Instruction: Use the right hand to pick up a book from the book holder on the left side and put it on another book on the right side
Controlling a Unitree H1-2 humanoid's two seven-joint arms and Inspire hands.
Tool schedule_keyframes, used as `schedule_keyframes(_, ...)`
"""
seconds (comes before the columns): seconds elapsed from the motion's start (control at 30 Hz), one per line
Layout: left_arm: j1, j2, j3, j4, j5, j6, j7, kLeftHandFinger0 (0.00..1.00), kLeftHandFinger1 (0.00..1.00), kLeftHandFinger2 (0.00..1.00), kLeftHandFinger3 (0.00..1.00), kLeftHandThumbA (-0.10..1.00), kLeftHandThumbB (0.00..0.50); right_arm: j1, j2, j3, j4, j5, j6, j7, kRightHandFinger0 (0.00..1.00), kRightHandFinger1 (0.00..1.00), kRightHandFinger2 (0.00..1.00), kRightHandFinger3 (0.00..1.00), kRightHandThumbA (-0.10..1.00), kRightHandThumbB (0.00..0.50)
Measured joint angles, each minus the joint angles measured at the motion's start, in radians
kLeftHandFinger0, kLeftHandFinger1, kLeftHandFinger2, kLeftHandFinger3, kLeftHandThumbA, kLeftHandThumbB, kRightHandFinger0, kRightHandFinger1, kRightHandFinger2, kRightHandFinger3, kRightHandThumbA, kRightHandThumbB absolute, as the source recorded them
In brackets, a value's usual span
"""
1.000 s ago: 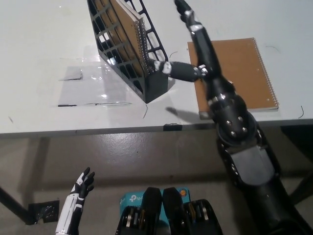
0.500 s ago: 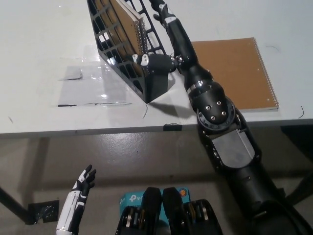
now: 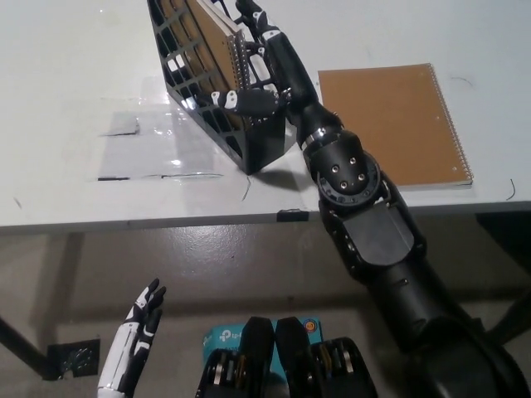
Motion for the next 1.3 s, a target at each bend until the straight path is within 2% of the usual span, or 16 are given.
schedule_keyframes(0.37,-0.001,0.000,-0.001,-0.006,0.021,0.001,0.000,1.00,1.00,1.00,1.00,0.98,0.194,-0.053,0.002,-0.017,0.080,0.010,0.008,0.000,0.83,1.00,1.00,1.00,1.00,0.300)
schedule_keyframes(0.67,-0.002,0.000,0.000,-0.006,0.031,0.001,0.000,1.00,1.00,1.00,1.00,0.95,0.205,-0.104,0.007,-0.018,0.102,0.021,0.012,0.001,0.85,1.00,1.00,1.00,1.00,0.340)
schedule_keyframes(0.77,-0.002,0.000,0.000,-0.006,0.032,0.001,0.000,1.00,1.00,1.00,1.00,0.95,0.185,-0.113,0.009,-0.014,0.110,0.021,0.017,0.004,0.82,1.00,1.00,1.00,1.00,0.341)
schedule_keyframes(0.9,-0.002,0.000,0.000,-0.006,0.036,0.000,0.000,1.00,1.00,1.00,1.00,0.97,0.167,-0.124,0.012,-0.008,0.123,0.021,0.021,0.007,0.74,0.95,1.00,1.00,1.00,0.372)
schedule_keyframes(1.07,-0.002,0.000,0.001,-0.006,0.041,-0.002,0.000,1.00,1.00,1.00,1.00,0.97,0.188,-0.131,0.019,0.001,0.137,0.021,0.021,0.012,0.76,0.96,1.00,1.00,1.00,0.382)
schedule_keyframes(1.23,-0.002,0.000,0.001,-0.006,0.041,-0.002,0.000,1.00,1.00,1.00,1.00,0.97,0.204,-0.131,0.020,0.010,0.163,0.020,0.021,0.014,0.82,0.95,1.00,1.00,1.00,0.368)
schedule_keyframes(1.3,-0.002,0.000,0.001,-0.006,0.041,-0.002,0.000,1.00,1.00,1.00,1.00,0.98,0.196,-0.131,0.020,0.014,0.175,0.020,0.021,0.014,0.82,0.95,1.00,1.00,1.00,0.354)
